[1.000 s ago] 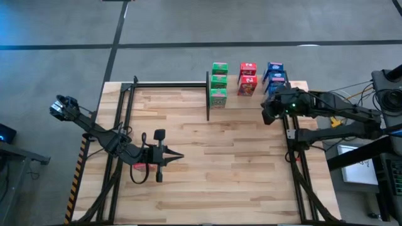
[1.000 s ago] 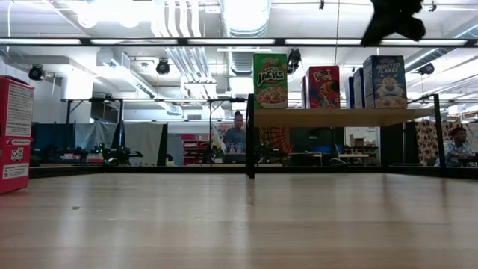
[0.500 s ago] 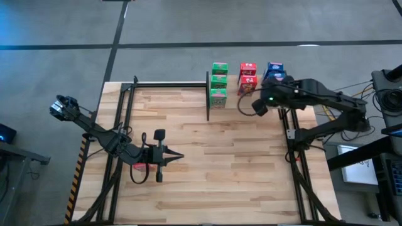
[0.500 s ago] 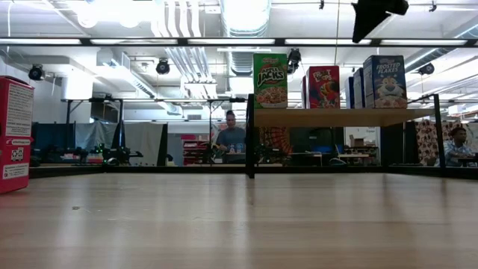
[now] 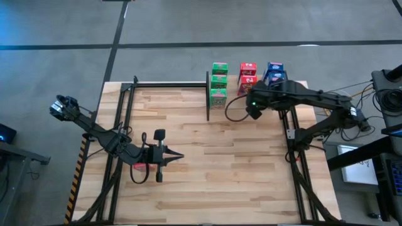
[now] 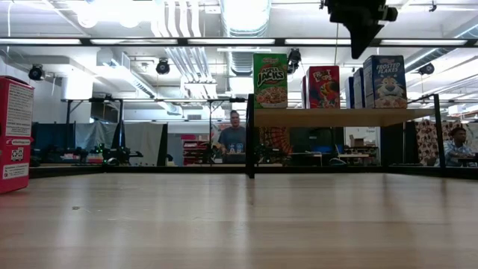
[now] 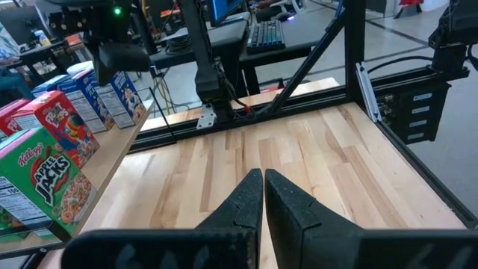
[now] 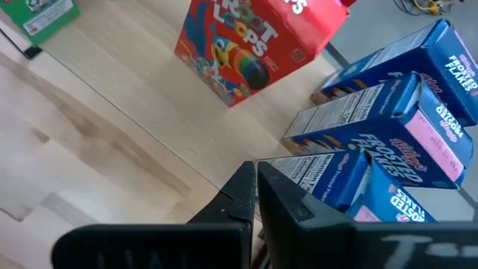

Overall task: Stack cereal on shelf
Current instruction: Put the blue cereal box on the shelf aligned with other blue cereal boxes

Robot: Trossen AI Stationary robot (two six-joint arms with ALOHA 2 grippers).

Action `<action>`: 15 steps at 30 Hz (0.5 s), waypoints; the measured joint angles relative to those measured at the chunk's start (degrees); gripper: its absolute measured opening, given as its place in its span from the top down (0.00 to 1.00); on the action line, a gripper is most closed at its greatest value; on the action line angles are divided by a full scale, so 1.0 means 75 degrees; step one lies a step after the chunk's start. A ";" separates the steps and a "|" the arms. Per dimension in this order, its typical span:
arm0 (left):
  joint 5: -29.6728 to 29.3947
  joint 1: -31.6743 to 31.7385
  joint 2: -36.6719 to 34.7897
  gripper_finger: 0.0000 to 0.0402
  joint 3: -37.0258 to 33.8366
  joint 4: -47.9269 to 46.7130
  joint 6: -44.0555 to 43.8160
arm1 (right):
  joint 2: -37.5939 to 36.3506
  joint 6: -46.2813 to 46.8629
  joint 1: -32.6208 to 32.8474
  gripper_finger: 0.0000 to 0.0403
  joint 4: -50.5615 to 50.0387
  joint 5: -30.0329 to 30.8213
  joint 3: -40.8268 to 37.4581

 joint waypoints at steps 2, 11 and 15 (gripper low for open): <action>0.0000 0.0000 0.0000 1.00 0.0000 -0.0001 0.0000 | 0.0043 0.0000 0.0000 0.98 -0.0017 0.0012 0.0000; 0.0000 0.0000 0.0000 1.00 0.0000 -0.0012 -0.0003 | 0.0035 0.0061 -0.0206 0.98 -0.0178 0.0246 -0.0006; 0.0000 0.0000 0.0000 1.00 0.0000 -0.0057 -0.0003 | 0.0032 0.0064 -0.0347 0.98 -0.0362 0.0221 -0.0020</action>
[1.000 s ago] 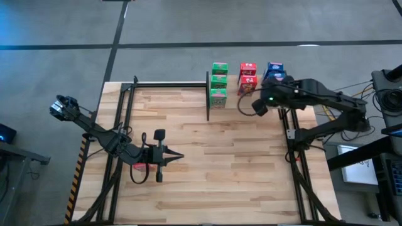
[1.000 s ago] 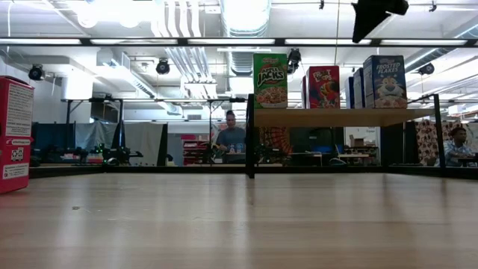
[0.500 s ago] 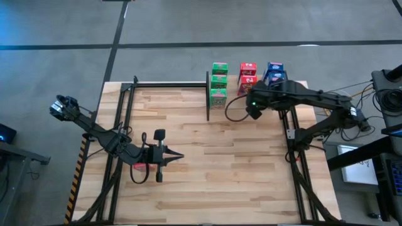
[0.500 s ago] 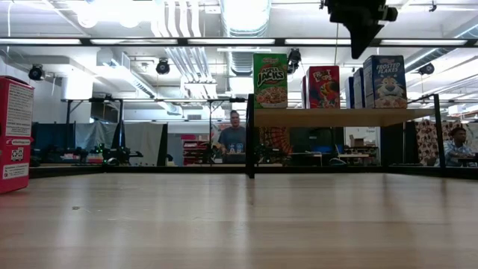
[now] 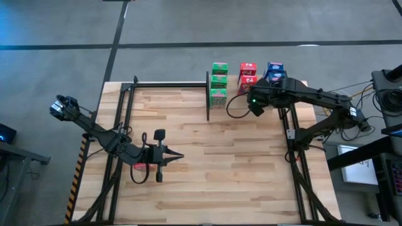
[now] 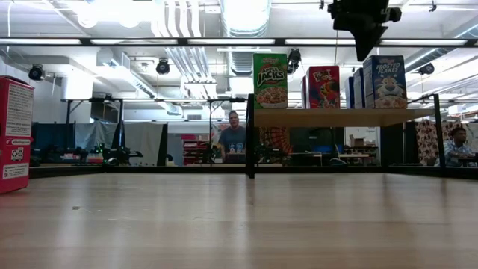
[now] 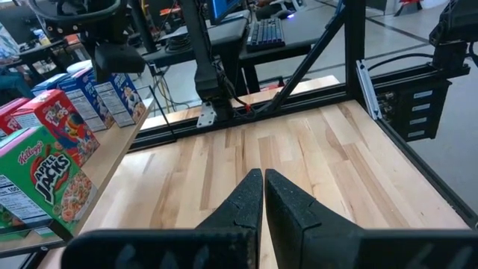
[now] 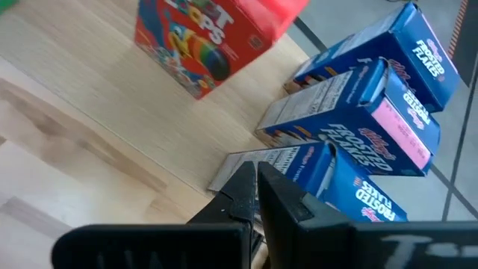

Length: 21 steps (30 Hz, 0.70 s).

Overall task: Stack cereal on shelf
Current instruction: Put the blue cereal box on the shelf aligned with other blue cereal boxes

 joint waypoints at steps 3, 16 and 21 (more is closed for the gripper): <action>0.0000 0.0000 0.0000 1.00 0.0000 0.0003 0.0000 | 0.0000 -0.0003 -0.0055 0.98 -0.0043 0.0000 -0.0024; 0.0000 0.0000 0.0000 1.00 0.0000 0.0009 -0.0003 | 0.0006 0.0104 -0.0055 0.98 -0.0100 0.0101 -0.0199; 0.0000 0.0000 0.0000 1.00 0.0000 0.0012 -0.0004 | 0.0006 0.0111 -0.0055 0.98 -0.0115 0.0181 -0.0356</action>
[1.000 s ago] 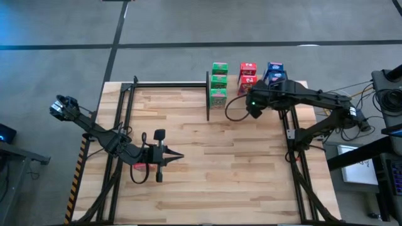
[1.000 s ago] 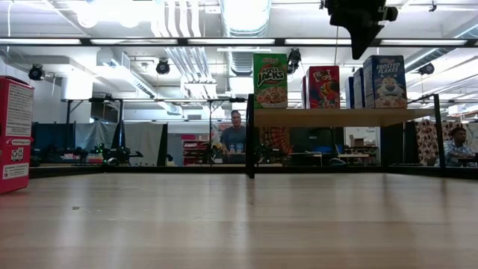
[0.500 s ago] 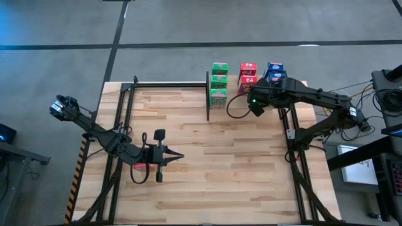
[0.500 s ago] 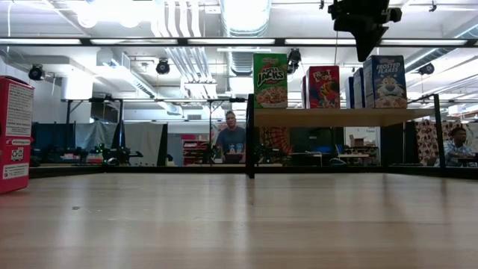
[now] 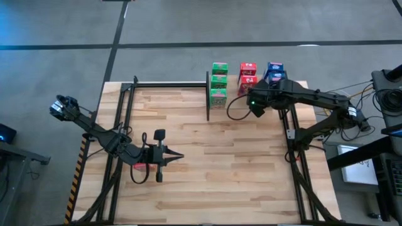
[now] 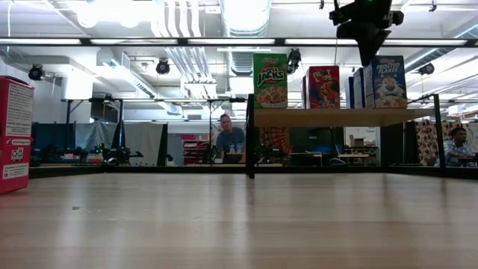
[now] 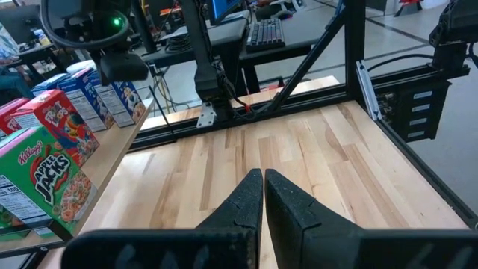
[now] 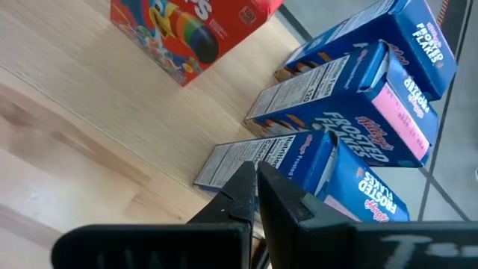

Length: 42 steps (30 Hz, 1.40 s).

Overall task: Stack cereal on shelf
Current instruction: Put the blue cereal box on the shelf aligned with other blue cereal boxes

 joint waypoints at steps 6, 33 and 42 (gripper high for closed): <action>0.0000 0.0000 0.0000 1.00 0.0000 0.0003 -0.0001 | 0.0000 0.0000 0.0000 0.98 -0.0001 0.0005 -0.0085; 0.0003 -0.0003 0.0000 1.00 0.0000 0.0006 -0.0031 | 0.0003 0.0453 -0.0017 0.98 -0.0029 0.0189 -0.0088; 0.0003 -0.0002 0.0000 1.00 0.0000 0.0006 -0.0031 | 0.0000 0.0635 -0.0038 0.98 -0.0033 0.0192 -0.0088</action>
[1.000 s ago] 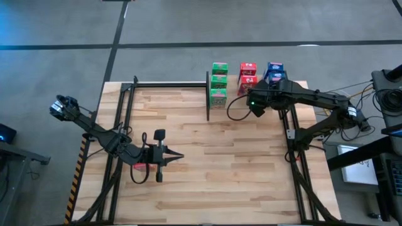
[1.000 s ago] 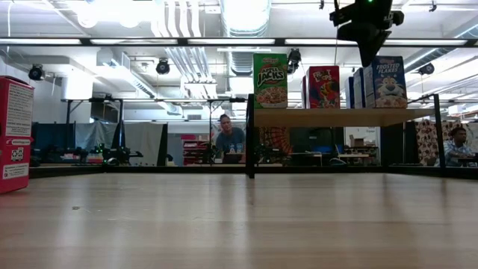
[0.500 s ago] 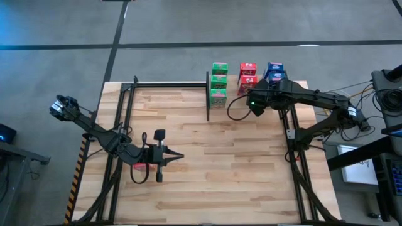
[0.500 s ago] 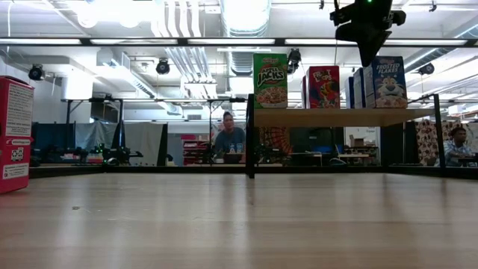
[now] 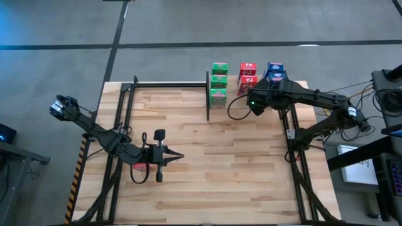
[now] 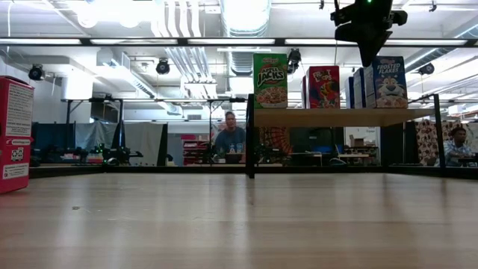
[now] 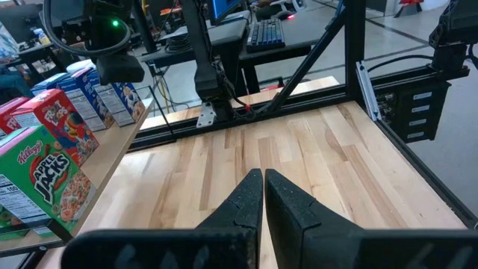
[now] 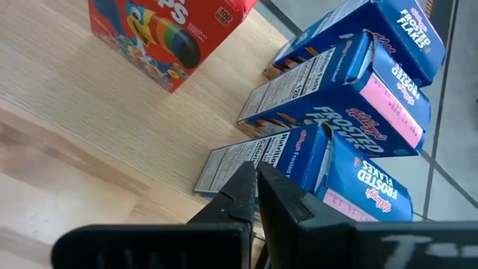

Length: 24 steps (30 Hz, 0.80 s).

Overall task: Stack cereal on shelf
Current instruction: Put the blue cereal box on the shelf aligned with other blue cereal boxes

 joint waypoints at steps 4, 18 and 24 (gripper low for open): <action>0.0000 0.0002 0.0000 1.00 0.0000 -0.0001 0.0000 | 0.0000 0.0077 0.0000 0.98 0.0000 0.0000 0.0000; 0.0001 0.0002 0.0000 1.00 0.0000 -0.0001 0.0000 | 0.0000 0.0057 -0.0126 0.98 -0.0003 0.0007 0.0000; 0.0003 0.0002 0.0000 1.00 0.0000 -0.0001 0.0000 | 0.0000 0.0091 -0.0288 0.98 0.0000 0.0012 0.0000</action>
